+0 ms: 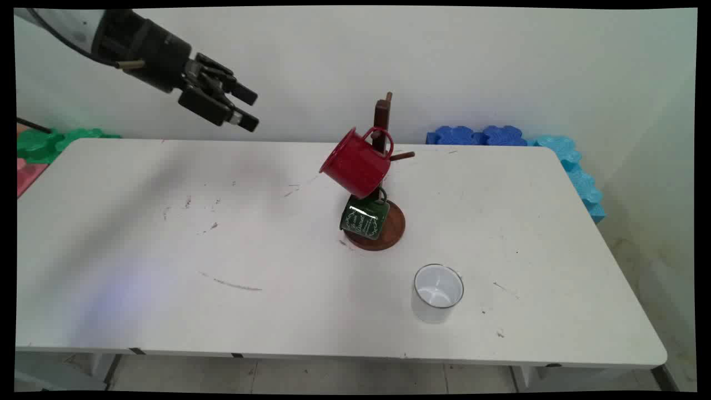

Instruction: Pick up the red mug from the rack

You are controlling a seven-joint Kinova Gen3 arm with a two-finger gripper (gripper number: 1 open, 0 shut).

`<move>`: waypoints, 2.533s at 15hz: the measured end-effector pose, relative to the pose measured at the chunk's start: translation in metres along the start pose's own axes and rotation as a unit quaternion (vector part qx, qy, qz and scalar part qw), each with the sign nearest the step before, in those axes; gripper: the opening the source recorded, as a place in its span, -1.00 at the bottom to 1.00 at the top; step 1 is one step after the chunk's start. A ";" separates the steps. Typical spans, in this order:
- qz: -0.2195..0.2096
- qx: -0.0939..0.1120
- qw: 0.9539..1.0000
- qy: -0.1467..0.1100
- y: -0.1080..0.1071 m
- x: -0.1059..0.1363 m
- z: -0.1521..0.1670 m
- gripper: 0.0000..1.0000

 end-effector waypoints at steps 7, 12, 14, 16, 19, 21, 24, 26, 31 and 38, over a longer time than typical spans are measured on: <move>-0.026 -0.048 0.999 0.000 0.023 0.013 0.033 1.00; -0.040 -0.068 0.997 0.003 0.033 0.021 0.058 1.00; -0.044 -0.072 0.996 0.003 0.036 0.023 0.069 1.00; -0.047 -0.073 0.996 0.003 0.037 0.025 0.080 1.00; -0.049 -0.074 0.996 0.003 0.038 0.025 0.091 1.00; -0.049 -0.074 0.996 0.003 0.038 0.025 0.099 1.00; -0.048 -0.078 0.996 0.005 0.040 0.025 0.111 1.00; -0.047 -0.081 0.996 0.007 0.041 0.027 0.117 1.00; -0.040 -0.094 0.995 0.011 0.042 0.027 0.126 1.00; -0.027 -0.108 0.994 0.017 0.038 0.023 0.129 1.00</move>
